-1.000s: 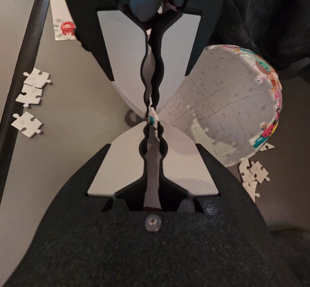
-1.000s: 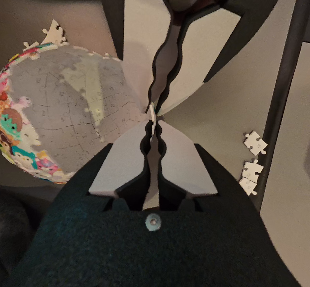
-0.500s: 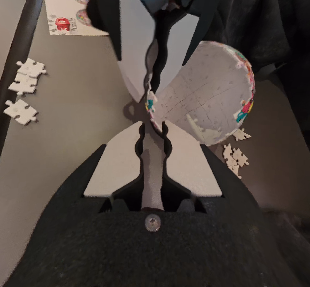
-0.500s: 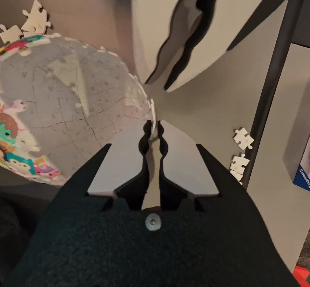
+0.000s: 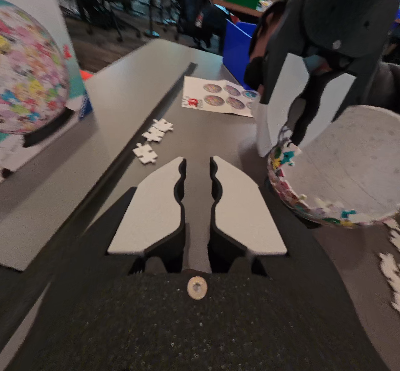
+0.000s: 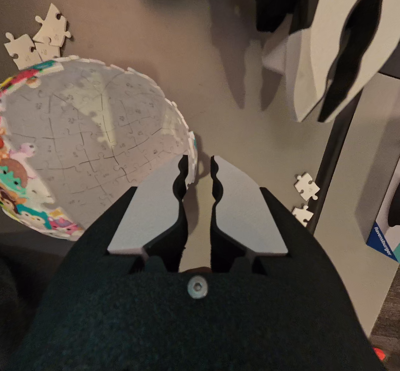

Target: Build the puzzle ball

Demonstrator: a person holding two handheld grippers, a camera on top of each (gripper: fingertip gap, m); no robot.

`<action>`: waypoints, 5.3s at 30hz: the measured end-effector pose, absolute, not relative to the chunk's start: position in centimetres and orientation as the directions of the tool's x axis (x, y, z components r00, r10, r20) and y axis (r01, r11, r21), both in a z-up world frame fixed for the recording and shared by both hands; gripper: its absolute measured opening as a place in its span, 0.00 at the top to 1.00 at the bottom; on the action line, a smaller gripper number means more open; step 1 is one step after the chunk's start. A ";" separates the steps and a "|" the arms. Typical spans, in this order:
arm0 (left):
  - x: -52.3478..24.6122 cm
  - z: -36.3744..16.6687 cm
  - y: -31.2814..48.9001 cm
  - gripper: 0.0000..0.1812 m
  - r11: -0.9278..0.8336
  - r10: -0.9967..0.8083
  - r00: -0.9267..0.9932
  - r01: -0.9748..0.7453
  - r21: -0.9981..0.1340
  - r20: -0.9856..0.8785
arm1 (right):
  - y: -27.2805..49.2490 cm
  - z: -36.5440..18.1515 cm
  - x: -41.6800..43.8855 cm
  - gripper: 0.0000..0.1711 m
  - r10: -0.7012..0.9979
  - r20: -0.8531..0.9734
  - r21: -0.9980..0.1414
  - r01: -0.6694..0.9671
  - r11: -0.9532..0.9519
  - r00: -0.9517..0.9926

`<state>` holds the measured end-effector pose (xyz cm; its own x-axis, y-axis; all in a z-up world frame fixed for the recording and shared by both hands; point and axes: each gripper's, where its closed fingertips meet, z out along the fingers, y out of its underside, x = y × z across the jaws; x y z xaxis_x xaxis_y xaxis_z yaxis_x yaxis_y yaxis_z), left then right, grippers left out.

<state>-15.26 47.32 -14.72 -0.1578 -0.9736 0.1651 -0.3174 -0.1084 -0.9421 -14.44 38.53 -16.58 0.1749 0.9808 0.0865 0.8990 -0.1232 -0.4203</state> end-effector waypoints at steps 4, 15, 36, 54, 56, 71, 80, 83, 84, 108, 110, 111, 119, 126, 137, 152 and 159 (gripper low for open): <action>-14.9 -15.8 48.2 0.87 -0.098 -0.987 -0.089 -0.344 -0.934 0.136 | 38.6 -16.4 -15.0 0.89 0.986 0.109 -0.412 0.909 -0.068 0.123; -14.3 -17.3 47.6 0.87 -0.039 -0.992 -0.091 -0.431 -0.901 0.087 | 38.4 -17.1 -15.7 0.98 0.988 0.133 -0.369 0.929 -0.021 0.075; -14.2 -17.9 47.3 0.86 0.015 -0.996 -0.090 -0.458 -0.889 0.029 | 39.0 -9.0 -12.1 0.82 0.915 0.276 -0.614 0.786 -0.066 0.293; -17.2 -16.4 46.7 0.81 -0.122 -0.989 0.120 -0.360 -0.925 0.083 | 38.2 -12.4 -11.8 0.84 0.905 0.296 -0.686 0.727 -0.021 0.305; -17.5 -16.1 46.8 0.78 -0.111 -0.989 0.130 -0.343 -0.933 0.069 | 38.4 -11.8 -11.8 0.84 0.910 0.261 -0.717 0.696 -0.042 0.324; -18.9 -14.3 46.7 0.69 -0.080 -0.973 0.227 -0.216 -0.973 0.029 | 35.7 0.1 -9.6 0.77 0.684 0.272 -0.922 0.387 -0.016 0.677; -21.6 -14.4 42.3 0.58 -0.169 -0.977 0.168 -0.218 -0.961 0.134 | 25.2 -10.9 -8.1 0.57 0.442 0.021 -0.955 0.149 -0.257 0.897; -22.3 -14.5 40.9 0.56 -0.134 -0.982 0.163 -0.230 -0.964 0.098 | 23.9 -14.6 -9.7 0.48 0.391 0.153 -0.905 0.288 -0.313 0.907; -22.6 -14.5 40.8 0.56 -0.120 -0.981 0.177 -0.234 -0.965 0.079 | 24.1 -14.9 -10.3 0.47 0.370 0.173 -0.892 0.305 -0.334 0.913; -24.5 -13.8 40.6 0.60 -0.153 -0.971 0.209 -0.174 -0.973 0.115 | 31.1 -16.1 -15.6 0.23 0.309 0.047 -0.810 0.217 -0.545 0.950; -24.6 -13.8 40.7 0.60 -0.159 -0.970 0.209 -0.169 -0.973 0.122 | 31.0 -16.3 -15.5 0.24 0.345 0.039 -0.806 0.233 -0.543 0.938; -24.6 -13.8 40.7 0.60 -0.163 -0.970 0.209 -0.166 -0.973 0.127 | 31.0 -16.3 -15.5 0.24 0.364 0.026 -0.808 0.234 -0.540 0.931; -24.6 -13.7 40.6 0.60 -0.167 -0.971 0.200 -0.163 -0.972 0.133 | 31.0 -16.4 -15.3 0.25 0.520 -0.014 -0.832 0.279 -0.479 0.854; -24.5 -13.9 40.4 0.60 -0.158 -0.974 0.191 -0.178 -0.971 0.123 | 30.9 -16.5 -15.0 0.26 0.633 0.021 -0.828 0.368 -0.423 0.774; -24.6 -13.5 38.8 0.60 -0.139 -0.984 0.137 -0.213 -0.967 0.112 | 29.0 -14.7 -14.5 0.26 0.667 0.017 -0.873 0.336 -0.353 0.745; -27.6 -13.7 27.5 0.67 -0.130 -0.991 0.045 -0.491 -0.861 0.124 | 15.3 -13.3 -14.5 0.50 0.575 -0.052 -0.968 0.101 -0.231 0.817; -25.5 -15.4 37.9 0.71 -0.117 -0.990 0.128 -0.496 -0.860 0.061 | 23.7 -3.4 -10.0 0.69 0.661 0.150 -0.923 0.344 -0.174 0.736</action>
